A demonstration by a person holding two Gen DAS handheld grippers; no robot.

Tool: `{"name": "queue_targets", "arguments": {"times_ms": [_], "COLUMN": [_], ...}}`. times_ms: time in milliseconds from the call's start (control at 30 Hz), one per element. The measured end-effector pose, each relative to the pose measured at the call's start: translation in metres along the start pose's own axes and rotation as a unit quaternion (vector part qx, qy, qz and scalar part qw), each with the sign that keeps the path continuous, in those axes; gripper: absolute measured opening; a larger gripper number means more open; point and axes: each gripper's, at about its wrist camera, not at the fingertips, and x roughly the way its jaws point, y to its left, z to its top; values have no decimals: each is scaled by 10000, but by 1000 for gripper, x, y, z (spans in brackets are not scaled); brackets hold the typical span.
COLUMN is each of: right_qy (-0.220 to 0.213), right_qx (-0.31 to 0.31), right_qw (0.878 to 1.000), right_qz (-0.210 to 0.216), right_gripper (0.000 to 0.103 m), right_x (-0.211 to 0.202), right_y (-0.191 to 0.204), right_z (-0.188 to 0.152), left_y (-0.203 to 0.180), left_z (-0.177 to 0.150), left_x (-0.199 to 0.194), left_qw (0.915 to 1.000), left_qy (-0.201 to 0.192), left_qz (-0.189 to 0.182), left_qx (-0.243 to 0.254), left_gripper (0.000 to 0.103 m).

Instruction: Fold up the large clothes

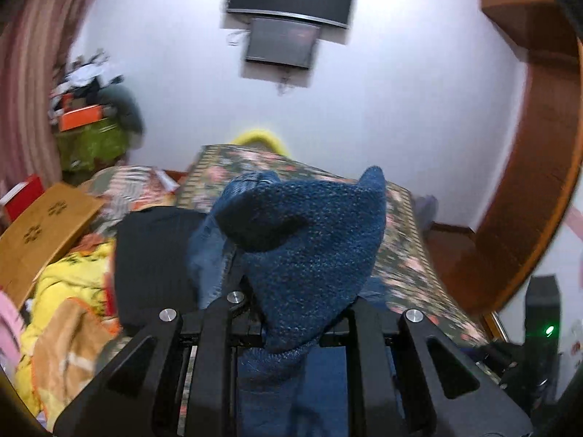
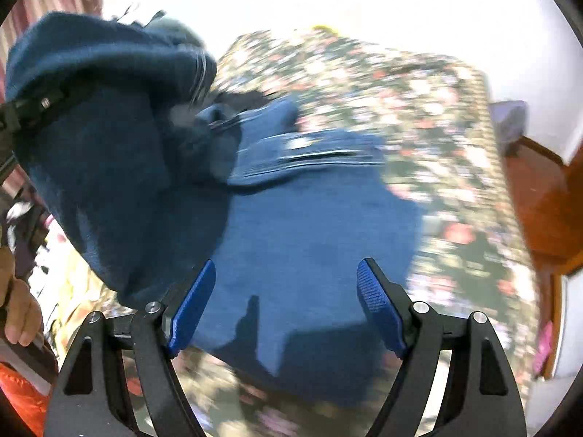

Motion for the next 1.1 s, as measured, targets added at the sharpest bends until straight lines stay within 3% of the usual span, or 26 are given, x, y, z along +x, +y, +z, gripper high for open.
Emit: {"name": "queue_targets", "arguments": {"times_ms": [167,233,367,433,600,700,833,900,967,1100], "right_qy": [-52,6,174,195,77,-65,-298,-421,-545,-606], "right_qx": [266,315,408,467,465,341,146,21,-125,-306], "right_qw": [9979,9966,9948,9948,9958,9965,9974,9976,9975,9975], "right_qz": [-591,-761,-921,-880,-787,-758,-634,-541,-426,-199], "right_gripper": [77,77,77,77,77,77,77,77,77,77], "right_x": [-21,-24,-32,-36,-52,-60,-71,-76,-80,-73], "right_y": [-47,-59,-74,-80,-73,-63,-47,-34,-20,7], "right_z": [-13,-21,-41,-47,-53,-47,-36,-28,-20,-7], "left_y": [-65,-90,-117,-120,-120,-113,-100,-90,-83,-56], "left_z": [-22,-43,-85,-108,-119,-114,-106,-100,-95,-81], "left_x": [23,38,57,64,51,41,22,5,-7,-21], "left_qw": [9953,9889,9727,9604,9473,9444,9424,9452,9477,9626], "left_qy": [432,795,1391,1770,1805,1959,2065,1939,1813,1433], "left_qz": [-574,-763,-731,-743,-717,-851,-1316,-1513,-1482,-959], "left_qx": [656,1001,1707,2020,2548,2500,2278,2145,2167,2091], "left_gripper": [16,16,16,16,25,33,62,64,64,65]}}
